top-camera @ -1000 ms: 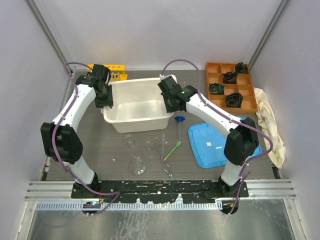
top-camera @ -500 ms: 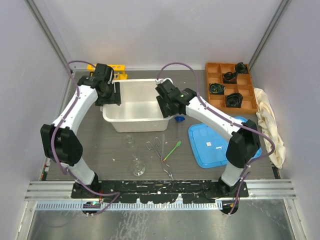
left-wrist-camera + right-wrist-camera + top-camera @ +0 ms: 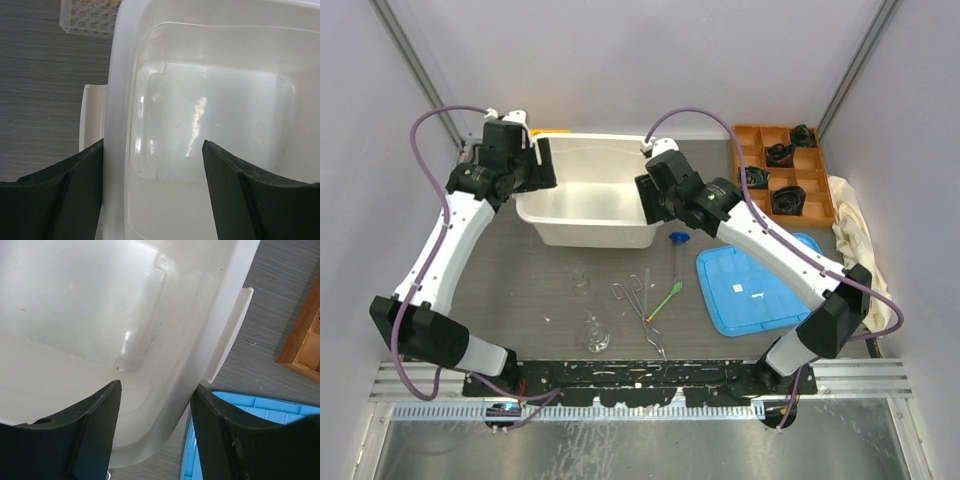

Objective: Organize the chemistry lab equipment
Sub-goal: Move the storage box to the center of the board.

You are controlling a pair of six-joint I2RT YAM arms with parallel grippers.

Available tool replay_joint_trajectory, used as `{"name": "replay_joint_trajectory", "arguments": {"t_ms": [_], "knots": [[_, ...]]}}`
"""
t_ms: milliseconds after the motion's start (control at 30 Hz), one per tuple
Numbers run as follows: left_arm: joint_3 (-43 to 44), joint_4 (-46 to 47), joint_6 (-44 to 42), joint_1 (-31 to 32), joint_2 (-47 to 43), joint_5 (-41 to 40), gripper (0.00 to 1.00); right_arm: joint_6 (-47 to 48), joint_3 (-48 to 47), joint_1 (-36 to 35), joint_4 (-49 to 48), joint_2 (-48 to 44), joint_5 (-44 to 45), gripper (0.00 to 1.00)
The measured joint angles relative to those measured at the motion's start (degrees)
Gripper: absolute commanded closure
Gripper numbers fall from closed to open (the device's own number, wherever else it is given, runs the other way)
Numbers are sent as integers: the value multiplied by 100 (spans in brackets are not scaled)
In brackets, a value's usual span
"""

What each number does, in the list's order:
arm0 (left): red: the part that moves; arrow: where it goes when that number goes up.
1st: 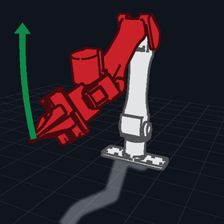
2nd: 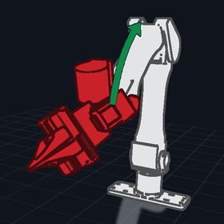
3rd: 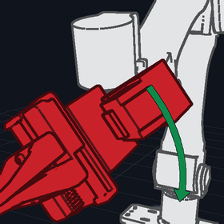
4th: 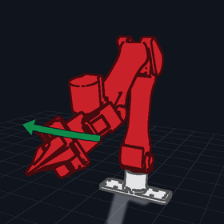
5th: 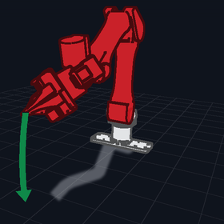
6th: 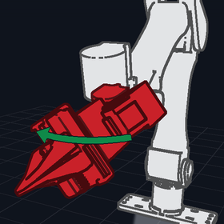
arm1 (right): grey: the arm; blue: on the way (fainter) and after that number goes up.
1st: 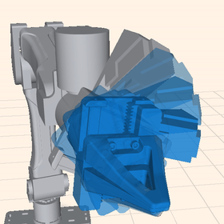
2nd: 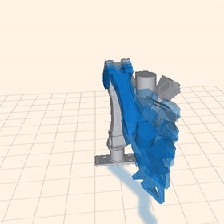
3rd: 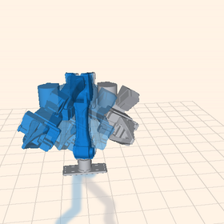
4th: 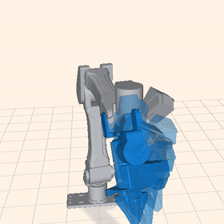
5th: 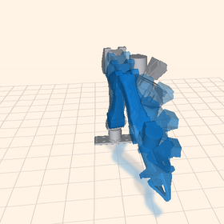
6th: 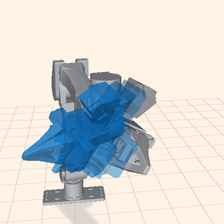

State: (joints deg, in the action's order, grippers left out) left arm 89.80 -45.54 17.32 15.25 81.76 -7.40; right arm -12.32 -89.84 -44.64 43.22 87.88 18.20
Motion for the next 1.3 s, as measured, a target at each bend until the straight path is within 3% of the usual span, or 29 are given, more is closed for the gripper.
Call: {"name": "replay_joint_trajectory", "arguments": {"t_ms": [300,600,1300], "knots": [[-570,262,-11,-76,680,-42,29,98,-181,79,13,859,289,39],[-588,282,7,-111,1075,-184,29,278,-761,221,66,1690,485,38],[-415,118,7,-63,1325,-367,23,129,-905,289,7,1858,402,26]]}}
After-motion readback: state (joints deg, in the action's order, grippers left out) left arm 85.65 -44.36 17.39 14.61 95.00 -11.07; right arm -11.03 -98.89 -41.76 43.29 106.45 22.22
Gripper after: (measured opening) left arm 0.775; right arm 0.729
